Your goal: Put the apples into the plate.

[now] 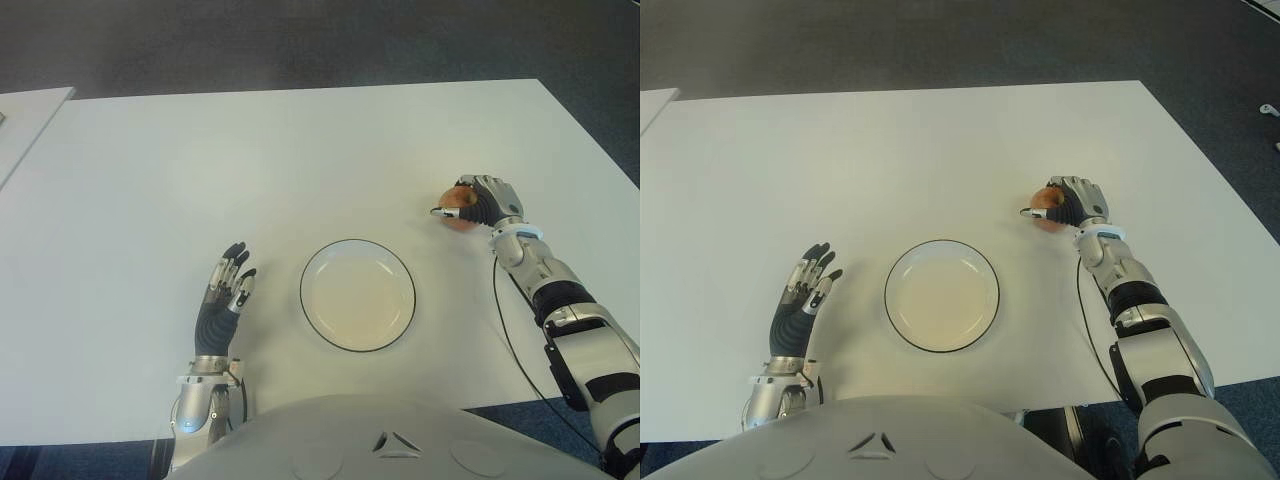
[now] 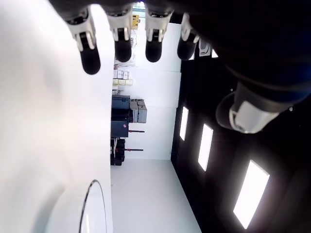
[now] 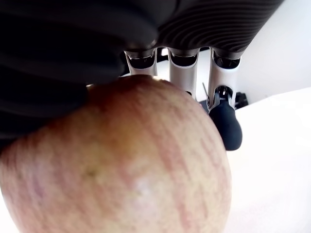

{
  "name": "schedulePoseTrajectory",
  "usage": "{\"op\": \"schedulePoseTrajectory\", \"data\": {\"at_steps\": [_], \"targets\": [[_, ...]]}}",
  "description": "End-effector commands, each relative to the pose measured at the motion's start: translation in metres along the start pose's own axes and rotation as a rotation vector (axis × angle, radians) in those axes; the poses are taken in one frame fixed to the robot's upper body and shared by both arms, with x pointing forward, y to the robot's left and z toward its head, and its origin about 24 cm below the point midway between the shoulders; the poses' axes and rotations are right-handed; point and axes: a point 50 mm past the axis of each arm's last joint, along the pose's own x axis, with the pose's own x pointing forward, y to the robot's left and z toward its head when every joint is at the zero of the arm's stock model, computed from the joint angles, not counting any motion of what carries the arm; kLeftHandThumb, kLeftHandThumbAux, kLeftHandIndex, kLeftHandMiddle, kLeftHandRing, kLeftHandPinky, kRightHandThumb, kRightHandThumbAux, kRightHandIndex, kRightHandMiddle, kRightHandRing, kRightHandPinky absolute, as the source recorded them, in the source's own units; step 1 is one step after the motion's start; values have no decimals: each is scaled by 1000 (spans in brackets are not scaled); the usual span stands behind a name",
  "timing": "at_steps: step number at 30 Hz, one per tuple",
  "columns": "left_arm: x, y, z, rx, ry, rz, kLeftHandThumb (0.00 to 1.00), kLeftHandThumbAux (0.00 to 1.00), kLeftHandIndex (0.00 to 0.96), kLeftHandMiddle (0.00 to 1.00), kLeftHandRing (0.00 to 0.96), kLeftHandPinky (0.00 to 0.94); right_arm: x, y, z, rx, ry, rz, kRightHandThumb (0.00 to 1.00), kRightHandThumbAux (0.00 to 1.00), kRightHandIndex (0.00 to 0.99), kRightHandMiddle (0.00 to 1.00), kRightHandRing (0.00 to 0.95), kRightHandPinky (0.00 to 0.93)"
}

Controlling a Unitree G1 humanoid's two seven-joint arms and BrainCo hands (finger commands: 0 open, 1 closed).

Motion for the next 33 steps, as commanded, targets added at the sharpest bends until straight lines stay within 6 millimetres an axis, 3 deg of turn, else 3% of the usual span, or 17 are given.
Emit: {"op": "schedulePoseTrajectory", "data": {"at_steps": [1, 10, 33], "targets": [[-1, -2, -1, -16, -9, -5, 92, 519, 89, 50, 87, 191, 3, -1, 4, 37, -6, -30, 933, 608, 769, 803, 787, 797], [-2, -2, 0, -15, -19, -12, 91, 523, 82, 39, 71, 156, 5, -6, 5, 68, 8, -53, 995, 625, 825, 857, 839, 843], [-1, -3, -1, -11, -40, -14, 67, 525, 60, 25, 57, 144, 8, -18, 10, 68, -36, -76, 1000, 634, 852, 876, 863, 842]]}}
